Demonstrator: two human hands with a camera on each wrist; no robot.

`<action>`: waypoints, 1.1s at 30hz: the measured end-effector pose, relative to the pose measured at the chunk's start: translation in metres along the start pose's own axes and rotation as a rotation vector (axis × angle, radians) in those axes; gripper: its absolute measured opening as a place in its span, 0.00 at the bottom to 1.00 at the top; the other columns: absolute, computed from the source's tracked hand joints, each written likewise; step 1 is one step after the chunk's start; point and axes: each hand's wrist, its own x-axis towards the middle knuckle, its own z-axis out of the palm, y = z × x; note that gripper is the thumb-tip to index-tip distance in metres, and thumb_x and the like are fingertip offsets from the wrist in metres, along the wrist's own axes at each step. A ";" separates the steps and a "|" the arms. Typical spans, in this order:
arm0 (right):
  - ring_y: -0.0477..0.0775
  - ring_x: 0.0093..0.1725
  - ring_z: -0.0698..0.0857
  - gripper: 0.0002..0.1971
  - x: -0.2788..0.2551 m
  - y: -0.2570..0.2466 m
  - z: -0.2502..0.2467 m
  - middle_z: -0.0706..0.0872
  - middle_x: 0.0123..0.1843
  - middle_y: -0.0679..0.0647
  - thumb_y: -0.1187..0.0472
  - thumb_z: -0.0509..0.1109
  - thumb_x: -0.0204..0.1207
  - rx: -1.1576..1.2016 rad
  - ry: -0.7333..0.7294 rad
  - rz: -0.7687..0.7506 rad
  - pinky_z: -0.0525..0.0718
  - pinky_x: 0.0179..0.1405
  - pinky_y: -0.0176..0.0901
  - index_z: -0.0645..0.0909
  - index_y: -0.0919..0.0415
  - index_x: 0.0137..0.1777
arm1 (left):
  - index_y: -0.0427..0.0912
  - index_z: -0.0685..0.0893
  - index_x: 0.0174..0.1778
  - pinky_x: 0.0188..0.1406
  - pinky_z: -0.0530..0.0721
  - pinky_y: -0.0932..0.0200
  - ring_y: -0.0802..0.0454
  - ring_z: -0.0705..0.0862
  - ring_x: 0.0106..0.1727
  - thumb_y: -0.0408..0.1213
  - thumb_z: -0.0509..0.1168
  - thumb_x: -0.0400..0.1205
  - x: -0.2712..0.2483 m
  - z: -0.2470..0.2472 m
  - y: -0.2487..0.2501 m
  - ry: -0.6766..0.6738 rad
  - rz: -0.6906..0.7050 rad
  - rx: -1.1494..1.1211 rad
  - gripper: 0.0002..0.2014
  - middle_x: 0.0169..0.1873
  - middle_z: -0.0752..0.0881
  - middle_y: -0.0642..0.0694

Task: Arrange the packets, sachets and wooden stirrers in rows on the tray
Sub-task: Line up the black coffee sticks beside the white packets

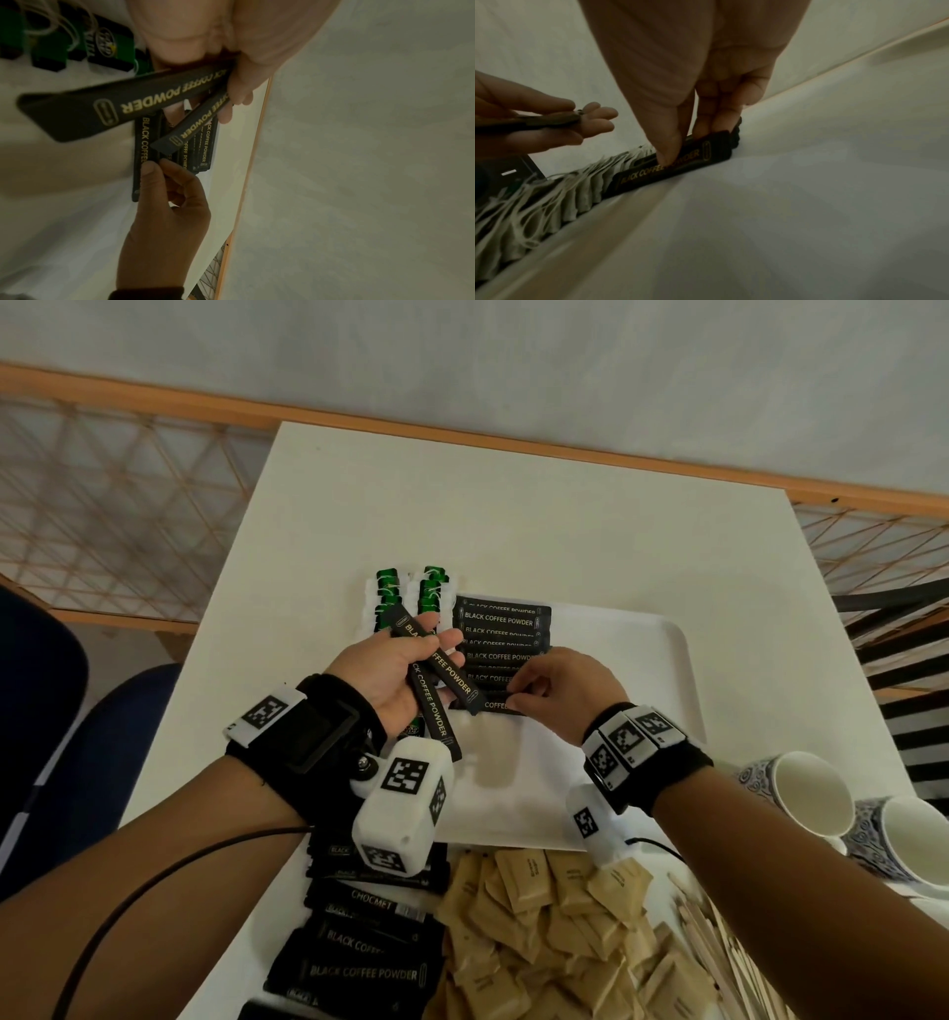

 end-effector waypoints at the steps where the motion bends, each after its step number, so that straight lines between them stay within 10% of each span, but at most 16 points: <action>1: 0.44 0.44 0.78 0.04 0.000 0.001 0.000 0.76 0.41 0.40 0.51 0.76 0.68 0.006 0.007 -0.003 0.78 0.47 0.40 0.85 0.44 0.42 | 0.44 0.81 0.49 0.51 0.82 0.43 0.46 0.86 0.49 0.26 0.56 0.86 0.000 0.000 0.000 -0.001 -0.001 0.005 0.11 0.46 0.88 0.43; 16: 0.48 0.42 0.87 0.04 -0.018 -0.029 -0.014 0.90 0.41 0.49 0.57 0.75 0.74 0.585 -0.056 0.047 0.85 0.46 0.39 0.87 0.45 0.43 | 0.48 0.85 0.52 0.43 0.85 0.43 0.47 0.87 0.48 0.29 0.61 0.84 -0.007 0.011 -0.008 -0.146 -0.050 0.112 0.11 0.48 0.87 0.48; 20: 0.34 0.36 0.84 0.03 -0.025 -0.022 -0.022 0.88 0.38 0.44 0.58 0.74 0.75 0.581 -0.078 0.048 0.80 0.39 0.27 0.86 0.51 0.47 | 0.47 0.85 0.55 0.43 0.84 0.44 0.47 0.85 0.52 0.29 0.60 0.84 -0.009 0.011 -0.008 -0.139 -0.047 0.112 0.11 0.52 0.87 0.45; 24: 0.47 0.45 0.90 0.12 -0.026 -0.023 -0.014 0.91 0.43 0.48 0.58 0.78 0.71 0.700 -0.103 0.078 0.86 0.53 0.44 0.83 0.50 0.53 | 0.47 0.83 0.58 0.46 0.84 0.43 0.46 0.84 0.55 0.31 0.59 0.85 -0.013 0.015 -0.011 -0.169 -0.068 0.100 0.12 0.53 0.87 0.46; 28: 0.39 0.33 0.86 0.06 -0.028 -0.030 -0.010 0.89 0.34 0.42 0.63 0.76 0.72 0.715 -0.076 0.068 0.82 0.38 0.33 0.84 0.50 0.42 | 0.47 0.83 0.59 0.47 0.85 0.41 0.47 0.87 0.51 0.35 0.59 0.86 -0.017 0.016 -0.013 -0.179 -0.077 0.110 0.11 0.52 0.86 0.45; 33: 0.52 0.43 0.87 0.05 -0.025 -0.008 -0.016 0.89 0.41 0.49 0.60 0.74 0.74 0.490 0.035 0.100 0.86 0.53 0.51 0.86 0.47 0.43 | 0.40 0.82 0.60 0.48 0.85 0.45 0.43 0.84 0.58 0.43 0.52 0.89 -0.014 0.007 -0.004 -0.062 -0.074 0.101 0.16 0.52 0.87 0.38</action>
